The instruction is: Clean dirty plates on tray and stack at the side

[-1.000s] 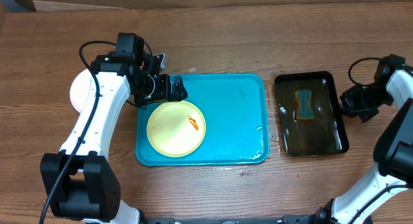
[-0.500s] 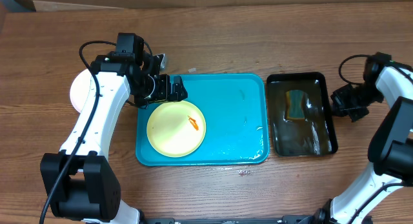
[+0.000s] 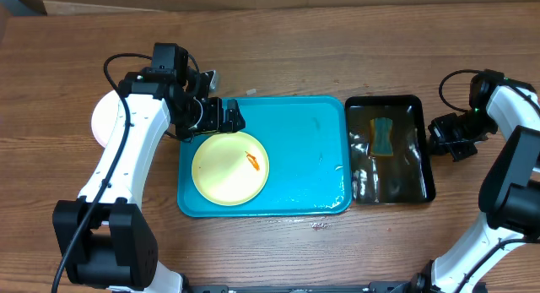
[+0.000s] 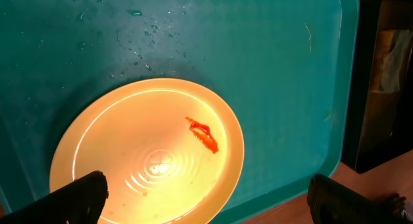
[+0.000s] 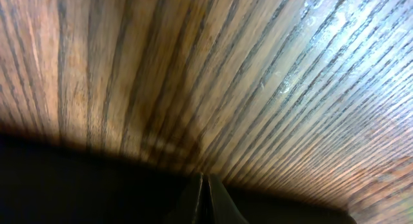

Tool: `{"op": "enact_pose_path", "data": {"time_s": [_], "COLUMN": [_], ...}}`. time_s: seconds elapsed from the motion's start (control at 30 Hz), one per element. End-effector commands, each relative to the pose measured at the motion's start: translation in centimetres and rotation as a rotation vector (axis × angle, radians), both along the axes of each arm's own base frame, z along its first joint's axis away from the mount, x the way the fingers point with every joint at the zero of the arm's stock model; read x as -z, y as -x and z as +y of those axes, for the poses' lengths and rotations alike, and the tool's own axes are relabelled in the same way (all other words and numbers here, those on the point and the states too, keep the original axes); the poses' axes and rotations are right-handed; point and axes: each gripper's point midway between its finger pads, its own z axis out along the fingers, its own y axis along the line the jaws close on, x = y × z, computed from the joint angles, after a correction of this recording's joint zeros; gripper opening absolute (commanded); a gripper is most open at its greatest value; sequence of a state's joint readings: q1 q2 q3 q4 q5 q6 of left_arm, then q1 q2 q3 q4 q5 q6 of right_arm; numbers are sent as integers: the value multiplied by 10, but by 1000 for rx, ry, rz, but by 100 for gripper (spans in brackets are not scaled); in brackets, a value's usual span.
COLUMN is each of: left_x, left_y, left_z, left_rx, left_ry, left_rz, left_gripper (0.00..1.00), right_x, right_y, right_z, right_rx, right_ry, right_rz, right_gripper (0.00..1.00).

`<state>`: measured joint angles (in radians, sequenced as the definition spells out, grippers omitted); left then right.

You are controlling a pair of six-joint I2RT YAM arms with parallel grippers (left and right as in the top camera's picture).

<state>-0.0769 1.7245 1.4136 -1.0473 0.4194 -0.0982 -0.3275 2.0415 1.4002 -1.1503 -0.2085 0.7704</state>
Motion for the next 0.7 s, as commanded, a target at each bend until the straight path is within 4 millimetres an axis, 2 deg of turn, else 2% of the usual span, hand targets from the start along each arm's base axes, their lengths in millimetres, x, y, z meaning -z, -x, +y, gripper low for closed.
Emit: {"op": "enact_pose_path", "data": {"time_s": [0.0, 0.1, 0.2, 0.3, 0.37, 0.47, 0.6, 0.67], "left_x": [-6, -6, -6, -6, -6, -3, 1, 2], "left_y": [-3, -3, -3, -3, -3, -4, -6, -7], "left_z": [-3, -3, -3, -3, -3, 4, 16, 20], "left_rx": [10, 10, 10, 10, 10, 6, -11, -15], "left_ry": [15, 15, 15, 15, 15, -30, -107, -127], "left_rz": [-18, -18, -18, -18, -18, -25, -31, -32], "left_gripper": [100, 100, 100, 100, 100, 100, 100, 100], "right_x": [3, -14, -42, -80, -111, -130, -136, -135], "right_y": [-6, -26, -46, -68, -83, -90, -92, -92], "right_z": [-2, -16, -27, -20, 0, 27, 71, 99], "right_rx": [-5, -82, -201, -370, -478, -579, -734, -831], "right_ry": [-14, 4, 20, -28, -94, -160, -226, -242], "right_rz": [-22, -109, -199, -340, -452, -532, -581, -590], "right_gripper": [4, 5, 15, 29, 35, 37, 41, 41]}}
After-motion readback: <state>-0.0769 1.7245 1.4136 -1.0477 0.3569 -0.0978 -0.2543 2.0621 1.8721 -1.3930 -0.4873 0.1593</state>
